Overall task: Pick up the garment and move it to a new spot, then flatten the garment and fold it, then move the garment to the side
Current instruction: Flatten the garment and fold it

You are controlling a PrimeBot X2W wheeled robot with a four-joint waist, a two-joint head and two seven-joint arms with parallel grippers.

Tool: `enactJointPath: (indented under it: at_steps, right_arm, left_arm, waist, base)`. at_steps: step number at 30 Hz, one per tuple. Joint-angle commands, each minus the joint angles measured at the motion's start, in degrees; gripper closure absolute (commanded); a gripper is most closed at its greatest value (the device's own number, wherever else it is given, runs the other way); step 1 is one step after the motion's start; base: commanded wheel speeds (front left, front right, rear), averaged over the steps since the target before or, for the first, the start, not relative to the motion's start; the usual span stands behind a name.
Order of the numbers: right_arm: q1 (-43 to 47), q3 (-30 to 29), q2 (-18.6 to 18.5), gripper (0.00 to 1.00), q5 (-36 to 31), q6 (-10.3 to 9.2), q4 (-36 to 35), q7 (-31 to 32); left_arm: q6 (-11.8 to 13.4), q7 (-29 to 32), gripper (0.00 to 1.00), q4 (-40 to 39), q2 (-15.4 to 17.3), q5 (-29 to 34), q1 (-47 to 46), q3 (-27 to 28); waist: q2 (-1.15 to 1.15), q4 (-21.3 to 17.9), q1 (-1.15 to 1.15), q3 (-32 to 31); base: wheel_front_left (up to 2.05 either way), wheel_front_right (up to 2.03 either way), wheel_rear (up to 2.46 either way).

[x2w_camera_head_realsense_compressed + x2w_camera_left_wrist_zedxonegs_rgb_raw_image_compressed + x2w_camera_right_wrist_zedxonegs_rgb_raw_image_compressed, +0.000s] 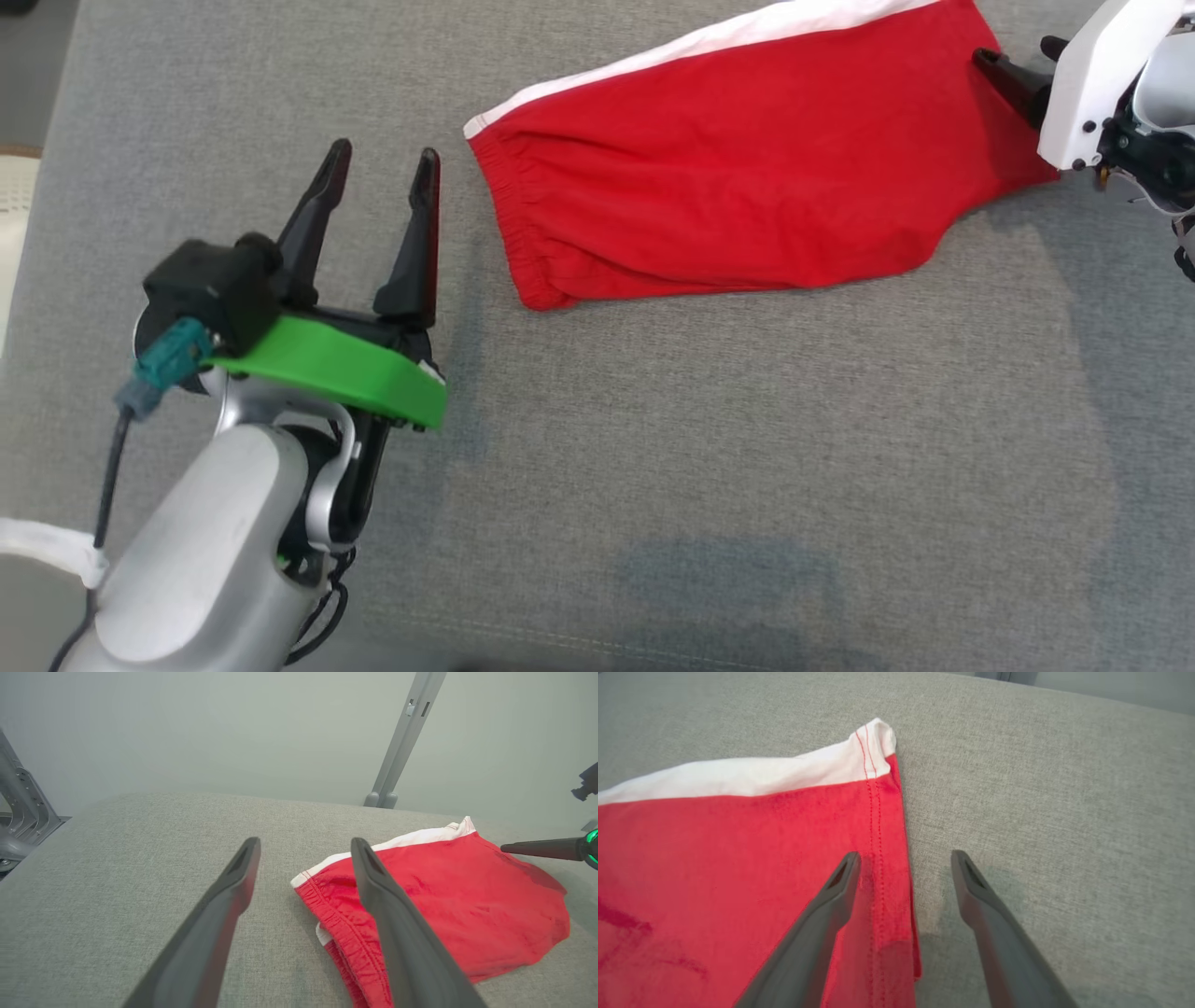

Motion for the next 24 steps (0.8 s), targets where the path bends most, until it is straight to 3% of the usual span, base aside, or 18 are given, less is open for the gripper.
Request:
enactJointPath:
  at_steps: [1,4,9,10,11,15,24]
  right_arm:
    - [0.6,-0.4,-0.1,0.00,0.1,0.02,-0.1,0.9]
    - [1.1,-1.1,0.0,0.00,-0.4,0.02,0.5,3.2]
    - [3.8,-2.6,1.7,0.00,0.2,0.03,1.5,7.0]
    - [4.4,-2.8,2.1,0.71,0.4,0.03,1.3,7.3]
    - [4.9,-3.2,2.4,1.00,0.9,0.05,1.1,7.6]
    - [6.5,-5.4,3.1,1.00,2.7,0.08,0.6,7.4]
    - [13.4,-10.1,4.5,1.00,8.7,0.00,-1.4,5.0]
  left_arm:
    - [-0.1,-1.1,0.00,-0.3,0.4,0.9,0.9,-0.4]
    - [-0.2,-2.9,0.00,1.4,0.6,2.6,2.3,-1.5]
    - [-1.7,-6.2,0.00,6.0,-2.3,1.0,4.1,-2.3]
    - [-1.9,-6.7,0.00,6.9,-2.7,0.8,4.2,-2.3]
    - [-2.3,-7.1,0.00,7.7,-2.9,0.7,4.4,-2.3]
    - [-3.6,-8.4,0.00,10.3,-2.3,1.3,5.9,-2.7]
    - [-4.1,-10.1,0.00,12.3,0.7,0.7,13.7,-0.4]
  waist:
    - [0.00,1.2,0.00,0.5]
    - [0.00,2.5,0.00,0.9]
    - [0.00,5.0,0.00,0.9]
    - [0.00,5.2,0.00,0.7]
    - [0.00,5.3,0.00,0.4]
    - [0.00,4.5,0.00,-1.8]
    - [0.00,-2.4,0.00,-8.9]
  base:
    - [0.00,0.00,0.00]
    - [0.00,0.00,0.00]
    - [0.00,0.00,0.00]
    - [0.00,0.00,0.00]
    - [0.00,0.00,0.00]
    - [0.00,0.00,0.00]
    - [0.00,0.00,0.00]
